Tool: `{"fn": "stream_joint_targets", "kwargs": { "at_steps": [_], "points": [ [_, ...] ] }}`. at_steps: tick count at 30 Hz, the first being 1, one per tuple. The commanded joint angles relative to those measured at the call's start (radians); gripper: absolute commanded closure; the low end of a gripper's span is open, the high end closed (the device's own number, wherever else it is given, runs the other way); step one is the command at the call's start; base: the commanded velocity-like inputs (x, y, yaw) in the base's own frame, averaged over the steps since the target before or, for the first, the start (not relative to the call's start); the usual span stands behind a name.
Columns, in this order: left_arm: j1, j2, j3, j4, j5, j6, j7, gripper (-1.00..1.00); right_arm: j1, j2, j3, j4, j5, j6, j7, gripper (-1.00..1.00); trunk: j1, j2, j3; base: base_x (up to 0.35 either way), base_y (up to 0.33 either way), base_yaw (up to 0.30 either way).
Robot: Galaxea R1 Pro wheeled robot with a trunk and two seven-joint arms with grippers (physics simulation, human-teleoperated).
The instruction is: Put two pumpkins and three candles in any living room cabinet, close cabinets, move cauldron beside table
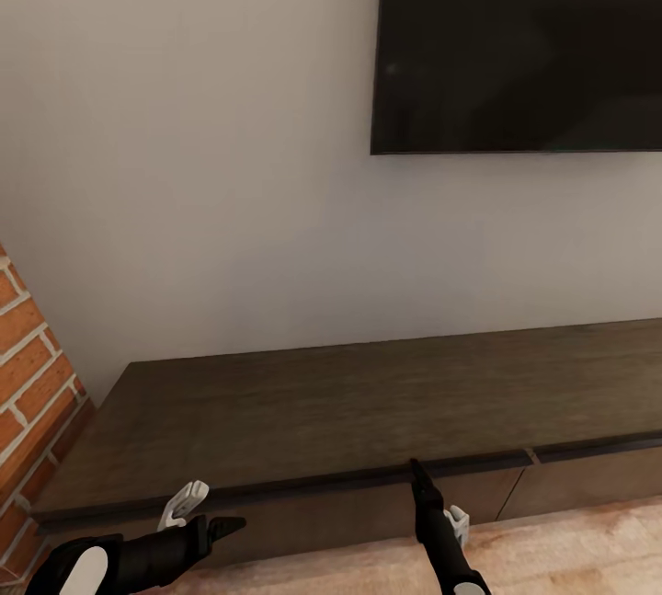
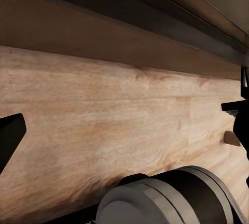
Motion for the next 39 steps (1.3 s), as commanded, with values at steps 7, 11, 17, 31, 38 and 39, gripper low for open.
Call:
{"fn": "stream_joint_targets", "kwargs": {
  "at_steps": [7,11,17,31,38,39],
  "points": [
    [0.0,0.0,-0.001,0.0,0.0,0.0,0.0,-1.0,-0.001,0.001,0.009,-0.001,-0.002,0.004,0.051,1.0,0.0,0.0,0.0,-0.006,0.0,0.0],
    [0.0,0.0,-0.001,0.0,0.0,0.0,0.0,-1.0,-0.001,0.001,0.009,-0.001,-0.002,0.004,0.051,1.0,0.0,0.0,0.0,-0.059,0.0,0.0],
    [0.0,-0.001,-0.001,0.001,0.0,0.0,0.0,-1.0,-0.001,0.001,0.009,-0.001,-0.002,0.004,0.051,1.0,0.0,0.0,0.0,-0.009,0.0,0.0],
    [0.0,-0.002,-0.002,0.001,-0.002,0.0,0.001,-1.0,-0.001,0.001,0.009,-0.001,-0.002,0.004,0.051,1.0,0.0,0.0,0.0,-0.018,0.0,0.0],
    [0.0,-0.002,-0.002,0.001,-0.002,0.0,0.001,-1.0,-0.001,0.001,0.009,-0.001,-0.002,0.004,0.051,1.0,0.0,0.0,0.0,-0.001,0.0,0.0],
    [0.0,-0.002,-0.002,0.001,-0.002,0.0,0.001,-1.0,-0.001,0.001,0.009,-0.001,-0.002,0.004,0.051,1.0,0.0,0.0,0.0,0.0,0.0,0.0]
  ]
}}
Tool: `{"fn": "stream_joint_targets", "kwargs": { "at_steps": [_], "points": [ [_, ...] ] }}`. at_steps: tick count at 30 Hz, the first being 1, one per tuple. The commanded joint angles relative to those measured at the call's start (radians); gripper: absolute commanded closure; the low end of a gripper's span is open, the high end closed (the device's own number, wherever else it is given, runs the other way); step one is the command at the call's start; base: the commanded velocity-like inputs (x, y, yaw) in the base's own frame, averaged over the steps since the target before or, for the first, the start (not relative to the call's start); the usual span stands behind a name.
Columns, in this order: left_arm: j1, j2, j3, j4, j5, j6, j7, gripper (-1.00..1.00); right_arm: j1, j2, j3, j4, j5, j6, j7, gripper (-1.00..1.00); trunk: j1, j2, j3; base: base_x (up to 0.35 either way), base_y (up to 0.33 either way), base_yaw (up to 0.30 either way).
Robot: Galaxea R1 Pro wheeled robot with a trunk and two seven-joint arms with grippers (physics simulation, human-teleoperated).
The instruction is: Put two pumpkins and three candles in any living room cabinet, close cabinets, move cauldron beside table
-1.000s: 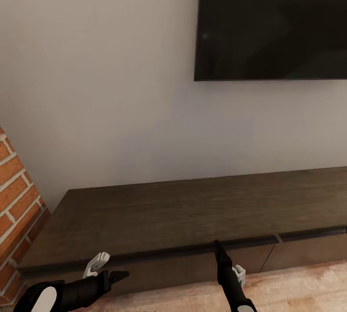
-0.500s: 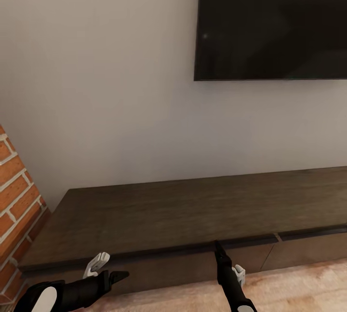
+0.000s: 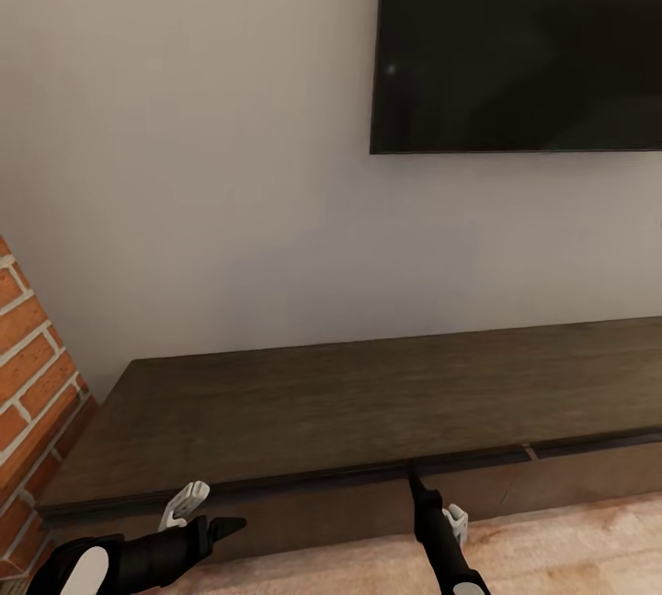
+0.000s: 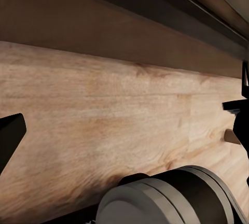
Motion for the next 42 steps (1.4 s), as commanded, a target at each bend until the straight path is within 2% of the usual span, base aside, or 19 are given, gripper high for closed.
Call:
{"fn": "stream_joint_targets", "kwargs": {
  "at_steps": [1,25,42],
  "points": [
    [0.0,0.0,0.0,0.0,0.0,0.0,0.0,-1.0,-0.001,0.0,0.003,-0.002,-0.009,0.005,0.036,1.0,0.0,0.0,0.0,0.0,0.0,0.0],
    [0.0,0.0,0.0,0.001,-0.001,0.0,0.0,-1.0,-0.001,0.0,0.003,-0.002,-0.009,0.005,0.036,1.0,0.0,0.0,0.0,-0.004,0.0,0.0],
    [0.0,-0.002,0.0,0.001,-0.005,0.0,0.0,-1.0,-0.001,0.0,0.003,-0.002,-0.009,0.005,0.036,1.0,0.0,0.0,0.0,-0.146,0.0,0.0]
  ]
}}
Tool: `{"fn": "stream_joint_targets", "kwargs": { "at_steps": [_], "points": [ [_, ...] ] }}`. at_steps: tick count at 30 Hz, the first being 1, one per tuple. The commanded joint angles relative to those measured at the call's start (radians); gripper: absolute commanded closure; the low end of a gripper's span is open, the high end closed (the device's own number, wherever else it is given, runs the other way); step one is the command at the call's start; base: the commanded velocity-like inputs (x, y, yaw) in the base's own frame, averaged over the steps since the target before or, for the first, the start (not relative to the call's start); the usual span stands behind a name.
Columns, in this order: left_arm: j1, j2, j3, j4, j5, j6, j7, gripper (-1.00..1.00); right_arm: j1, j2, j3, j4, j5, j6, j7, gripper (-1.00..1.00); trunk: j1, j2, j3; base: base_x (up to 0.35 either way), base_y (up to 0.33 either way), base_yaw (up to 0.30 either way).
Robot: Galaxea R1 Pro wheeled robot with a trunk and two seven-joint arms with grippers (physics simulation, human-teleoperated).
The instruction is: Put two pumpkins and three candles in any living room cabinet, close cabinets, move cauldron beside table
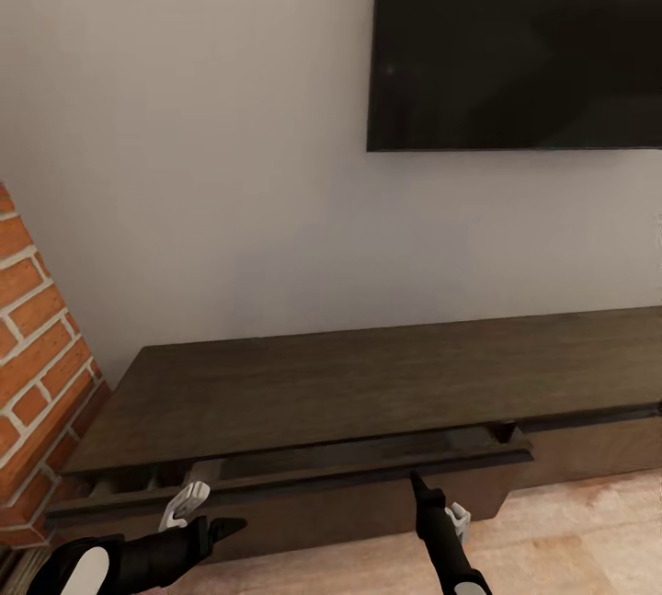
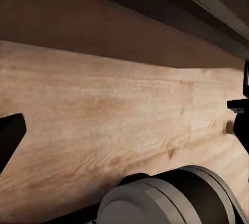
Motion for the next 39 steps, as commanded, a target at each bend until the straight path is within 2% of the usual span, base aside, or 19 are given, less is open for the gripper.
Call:
{"fn": "stream_joint_targets", "kwargs": {
  "at_steps": [1,15,39],
  "points": [
    [0.0,0.0,0.0,0.0,0.0,0.0,0.0,-1.0,0.0,0.001,0.015,0.0,0.005,0.005,0.009,1.0,0.0,0.0,0.0,-0.272,0.0,0.0],
    [0.0,0.0,0.0,0.001,-0.002,0.0,0.0,-1.0,0.0,0.001,0.015,0.0,0.005,0.005,0.009,1.0,0.0,0.0,0.0,-0.277,0.0,0.0],
    [0.0,0.0,0.0,0.0,-0.002,0.0,0.0,-1.0,0.0,0.002,0.016,0.0,0.005,0.005,0.009,1.0,0.0,0.0,0.0,-0.147,0.0,0.0]
  ]
}}
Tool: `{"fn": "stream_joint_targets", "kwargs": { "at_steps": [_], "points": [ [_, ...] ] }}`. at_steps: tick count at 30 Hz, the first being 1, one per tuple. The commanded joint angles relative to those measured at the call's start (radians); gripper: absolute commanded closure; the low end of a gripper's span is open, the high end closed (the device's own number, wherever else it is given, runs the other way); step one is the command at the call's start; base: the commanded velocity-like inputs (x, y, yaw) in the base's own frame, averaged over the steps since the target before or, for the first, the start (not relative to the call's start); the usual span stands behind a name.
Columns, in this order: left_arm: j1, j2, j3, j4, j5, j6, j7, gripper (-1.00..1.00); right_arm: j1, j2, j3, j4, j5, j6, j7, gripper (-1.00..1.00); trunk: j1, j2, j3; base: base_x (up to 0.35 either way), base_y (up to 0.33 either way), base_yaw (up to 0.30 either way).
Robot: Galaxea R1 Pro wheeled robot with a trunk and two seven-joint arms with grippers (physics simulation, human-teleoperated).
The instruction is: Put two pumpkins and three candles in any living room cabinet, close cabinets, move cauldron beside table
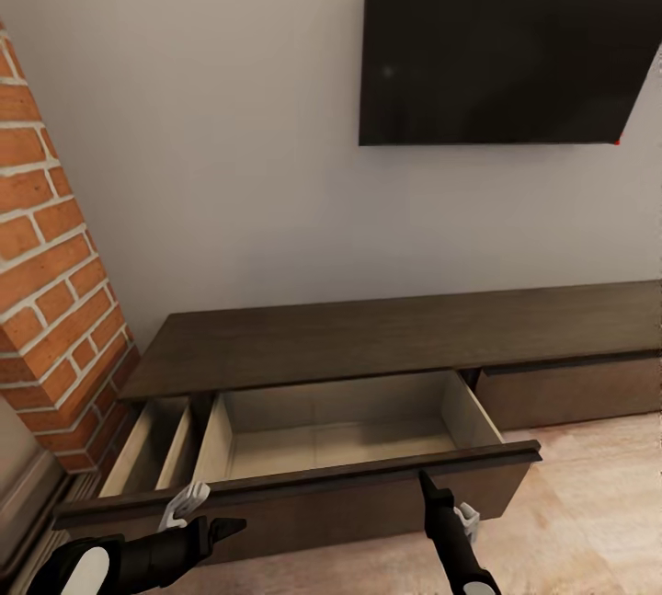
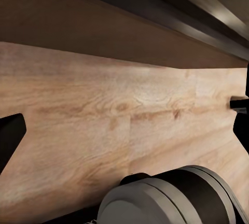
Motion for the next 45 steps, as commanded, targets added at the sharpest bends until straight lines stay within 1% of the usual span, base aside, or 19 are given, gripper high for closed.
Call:
{"fn": "stream_joint_targets", "kwargs": {
  "at_steps": [1,7,45],
  "points": [
    [0.0,0.0,0.0,0.0,0.0,0.0,0.0,-1.0,0.0,0.028,0.021,0.002,0.014,0.004,0.007,1.0,0.0,0.0,0.0,-0.113,0.0,0.0],
    [0.0,0.0,0.0,0.0,0.0,0.0,0.0,-1.0,0.0,0.033,0.021,0.002,0.014,0.004,0.006,1.0,0.0,0.0,0.0,-0.058,0.0,0.0],
    [0.0,0.0,0.0,0.0,0.0,0.0,0.0,-1.0,0.0,0.033,0.021,0.002,0.014,0.004,0.003,1.0,0.0,0.0,0.0,-0.043,0.0,0.0]
  ]
}}
